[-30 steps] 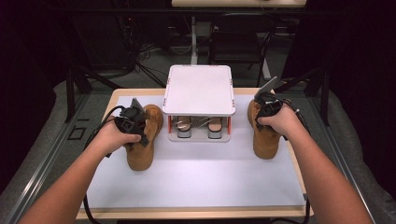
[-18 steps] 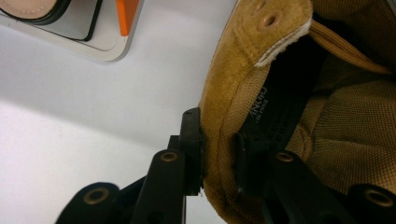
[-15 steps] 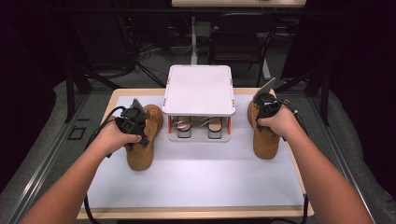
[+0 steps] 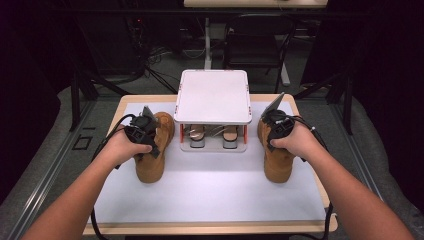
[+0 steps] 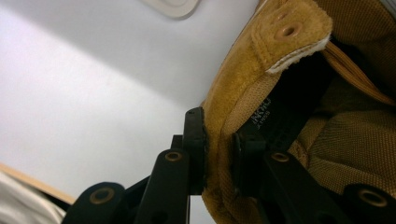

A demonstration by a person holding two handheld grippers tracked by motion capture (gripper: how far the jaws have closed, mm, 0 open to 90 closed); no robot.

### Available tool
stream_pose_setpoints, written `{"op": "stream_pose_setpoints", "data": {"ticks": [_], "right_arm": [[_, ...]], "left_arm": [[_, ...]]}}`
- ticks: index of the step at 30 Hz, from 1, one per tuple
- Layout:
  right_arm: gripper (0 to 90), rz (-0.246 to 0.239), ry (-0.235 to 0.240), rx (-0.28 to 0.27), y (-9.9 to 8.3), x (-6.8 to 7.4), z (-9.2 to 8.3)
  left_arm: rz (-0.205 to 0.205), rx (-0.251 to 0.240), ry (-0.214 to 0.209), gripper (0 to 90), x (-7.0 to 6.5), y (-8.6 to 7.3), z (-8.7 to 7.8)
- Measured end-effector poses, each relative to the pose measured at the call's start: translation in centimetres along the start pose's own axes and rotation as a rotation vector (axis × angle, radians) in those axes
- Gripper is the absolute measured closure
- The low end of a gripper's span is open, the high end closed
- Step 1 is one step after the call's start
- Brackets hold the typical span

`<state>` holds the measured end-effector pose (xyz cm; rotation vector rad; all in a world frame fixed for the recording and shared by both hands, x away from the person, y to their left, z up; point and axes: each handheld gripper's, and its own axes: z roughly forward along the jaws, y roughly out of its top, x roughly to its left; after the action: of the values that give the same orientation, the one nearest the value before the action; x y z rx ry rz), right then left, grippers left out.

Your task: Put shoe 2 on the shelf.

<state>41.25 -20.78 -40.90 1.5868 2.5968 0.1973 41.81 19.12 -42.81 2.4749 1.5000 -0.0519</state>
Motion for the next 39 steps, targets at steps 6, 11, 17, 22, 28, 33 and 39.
{"op": "stream_pose_setpoints", "data": {"ticks": [6, 11, 17, 22, 28, 33, 39], "right_arm": [[78.4, -0.042, 0.001, -0.005, -1.2, 1.4, -0.1], [77.8, -0.065, -0.004, -0.005, -1.8, 2.0, -0.1], [77.4, -0.068, 0.0, 0.008, -2.2, 1.8, 0.0], [75.4, -0.04, 0.01, -0.004, -2.3, 1.8, 0.1], [68.6, -0.028, 0.018, -0.003, -2.3, 1.8, -0.1], [60.7, 0.001, 0.035, -0.029, -2.3, 1.7, -0.7], [55.1, -0.012, 0.026, -0.039, -2.0, 1.9, -1.8]], "left_arm": [[0.013, 0.003, 0.003, 61.5, -0.2, 0.0, 0.0], [0.017, 0.019, 0.01, 61.8, -0.4, 0.1, 0.3], [0.012, 0.016, 0.01, 60.8, -0.3, 0.1, 0.3], [0.004, 0.01, 0.01, 58.9, -0.2, 0.0, 0.3], [-0.007, 0.007, 0.013, 56.3, -0.1, -0.2, 0.0], [-0.009, -0.004, 0.016, 53.3, -0.2, -0.2, -0.5], [0.003, -0.029, 0.026, 50.3, -0.3, -0.1, -2.3]]}}
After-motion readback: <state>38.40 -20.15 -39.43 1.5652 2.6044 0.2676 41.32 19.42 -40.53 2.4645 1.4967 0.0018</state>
